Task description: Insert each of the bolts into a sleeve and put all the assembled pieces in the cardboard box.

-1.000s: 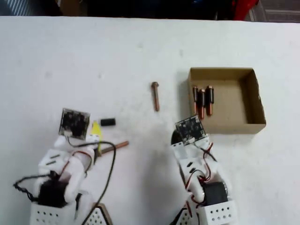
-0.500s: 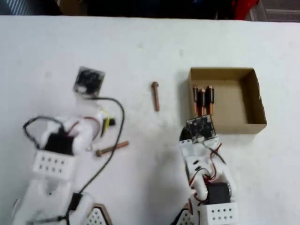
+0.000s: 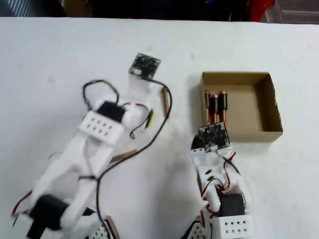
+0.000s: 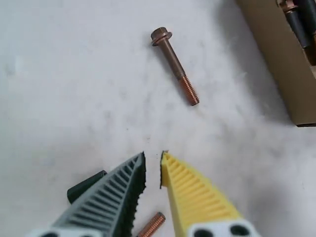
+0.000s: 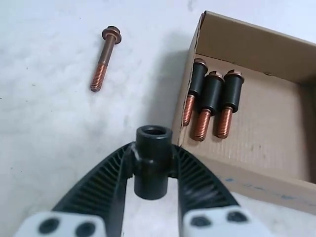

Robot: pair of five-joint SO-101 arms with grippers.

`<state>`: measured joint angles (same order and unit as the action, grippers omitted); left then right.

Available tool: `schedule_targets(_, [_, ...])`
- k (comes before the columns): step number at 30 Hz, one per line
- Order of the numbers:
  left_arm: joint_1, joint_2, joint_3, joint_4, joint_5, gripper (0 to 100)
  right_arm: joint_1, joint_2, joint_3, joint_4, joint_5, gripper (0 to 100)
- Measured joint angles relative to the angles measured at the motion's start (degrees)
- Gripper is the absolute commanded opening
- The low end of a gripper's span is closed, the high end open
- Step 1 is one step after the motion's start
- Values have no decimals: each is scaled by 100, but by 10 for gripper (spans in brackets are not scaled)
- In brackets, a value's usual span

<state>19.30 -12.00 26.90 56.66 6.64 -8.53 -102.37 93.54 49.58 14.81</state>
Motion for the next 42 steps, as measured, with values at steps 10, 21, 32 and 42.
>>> schedule_targets(10, [149,1512,-1934,1081,0,94,88,0,-53,0,-18,16])
schedule_targets(21, [281,3305,-3701,1679,0,120,659,0,-105,0,-18,16])
schedule_targets(32, [281,5081,-5547,1679,800,179,695,0,-105,0,-18,16])
schedule_targets(42, [132,6259,-6998,1679,1125,82,703,0,-105,0,-18,16])
